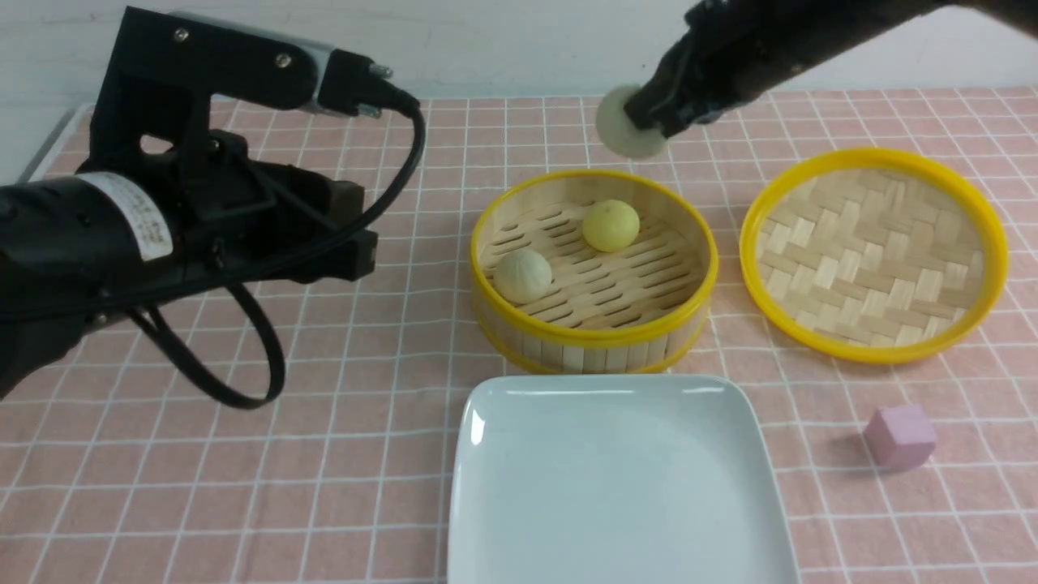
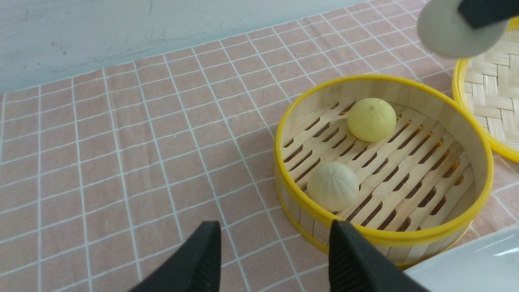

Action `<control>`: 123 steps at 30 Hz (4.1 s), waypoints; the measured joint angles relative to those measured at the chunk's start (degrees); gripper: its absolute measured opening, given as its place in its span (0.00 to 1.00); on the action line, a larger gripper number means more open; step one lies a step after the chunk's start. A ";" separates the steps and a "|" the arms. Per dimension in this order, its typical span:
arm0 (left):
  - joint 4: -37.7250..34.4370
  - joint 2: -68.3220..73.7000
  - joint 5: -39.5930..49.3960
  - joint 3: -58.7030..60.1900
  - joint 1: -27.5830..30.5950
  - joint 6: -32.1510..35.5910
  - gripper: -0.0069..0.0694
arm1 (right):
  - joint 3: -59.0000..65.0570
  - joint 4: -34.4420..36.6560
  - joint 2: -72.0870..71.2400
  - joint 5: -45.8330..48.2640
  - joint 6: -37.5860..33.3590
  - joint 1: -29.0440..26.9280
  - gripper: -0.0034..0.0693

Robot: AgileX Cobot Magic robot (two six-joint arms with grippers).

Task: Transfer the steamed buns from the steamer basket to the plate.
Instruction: Use the right arm to put the steamed stuffed bun into the plate, then use the right arm to grab the steamed stuffed bun that is closest to it

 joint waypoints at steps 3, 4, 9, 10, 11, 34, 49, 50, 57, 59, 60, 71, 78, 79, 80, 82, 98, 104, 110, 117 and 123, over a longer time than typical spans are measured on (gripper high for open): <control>0.00 0.00 -0.43 0.00 0.00 0.00 0.60 | -0.03 0.00 -4.21 1.67 1.26 0.00 0.08; 0.00 0.00 -0.51 0.00 0.00 0.00 0.60 | -0.03 0.00 -5.65 2.70 1.71 0.00 0.08; 0.01 0.00 -0.60 0.00 0.00 0.00 0.60 | -0.03 0.00 -11.36 9.50 3.83 0.00 0.08; 0.01 0.00 -0.71 0.00 0.00 0.00 0.60 | -0.03 0.00 -12.48 12.03 4.61 0.00 0.08; 0.01 0.00 -0.72 0.00 0.00 0.00 0.60 | -0.03 0.00 -13.45 14.33 5.39 0.00 0.08; 0.17 0.00 -2.58 0.00 0.00 0.00 0.60 | 36.76 3.07 -15.27 5.43 1.53 0.05 0.08; 0.17 0.00 -2.71 0.00 0.00 0.00 0.60 | 48.84 16.08 -11.97 -10.81 -16.80 0.05 0.08; 0.17 0.00 -2.71 0.00 0.00 0.00 0.60 | 48.88 16.86 -11.62 -11.83 -17.61 0.05 0.08; 0.17 0.00 -2.71 0.00 0.00 0.00 0.60 | 48.88 17.73 -8.05 -14.53 -18.61 0.05 0.08; 0.22 0.00 -2.71 0.00 0.00 0.00 0.60 | 48.88 17.87 -6.58 -14.87 -18.61 0.05 0.09; 0.22 0.00 -2.71 0.00 0.00 0.00 0.60 | 48.88 17.83 -6.05 -14.96 -18.63 0.05 0.10; 0.23 0.00 -2.71 0.00 0.00 0.05 0.60 | 48.88 18.25 -7.48 -16.96 -18.20 0.05 0.63; 1.58 0.00 -2.51 0.00 0.00 0.05 0.60 | 45.55 19.52 -18.05 -19.07 -18.20 0.05 0.74; 1.65 0.00 -2.51 0.00 0.00 0.05 0.60 | 44.97 19.57 -19.33 -19.40 -18.20 0.05 0.74; 1.71 0.00 -2.51 0.00 0.00 0.05 0.60 | 44.20 19.64 -20.72 -19.75 -18.20 0.05 0.73; 1.71 0.00 -2.46 0.00 0.00 0.05 0.60 | 42.25 19.64 -22.85 -20.49 -17.24 0.05 0.72; 1.77 0.00 -2.08 0.00 0.00 0.05 0.60 | 24.37 19.57 -6.57 -23.01 -15.14 0.05 0.61; 1.77 0.00 -2.08 0.00 0.00 0.05 0.60 | 17.33 19.57 3.42 -22.58 -14.21 0.05 0.61; 1.83 0.00 -2.08 0.00 0.00 0.05 0.60 | 13.39 19.53 11.30 -26.42 -14.09 0.05 0.61; 1.83 0.00 -2.07 0.00 0.00 0.05 0.60 | 13.03 19.53 15.65 -30.14 -15.19 0.05 0.61; 1.86 0.00 -2.03 0.00 0.00 0.05 0.60 | 12.92 19.59 17.77 -32.24 -15.58 0.05 0.61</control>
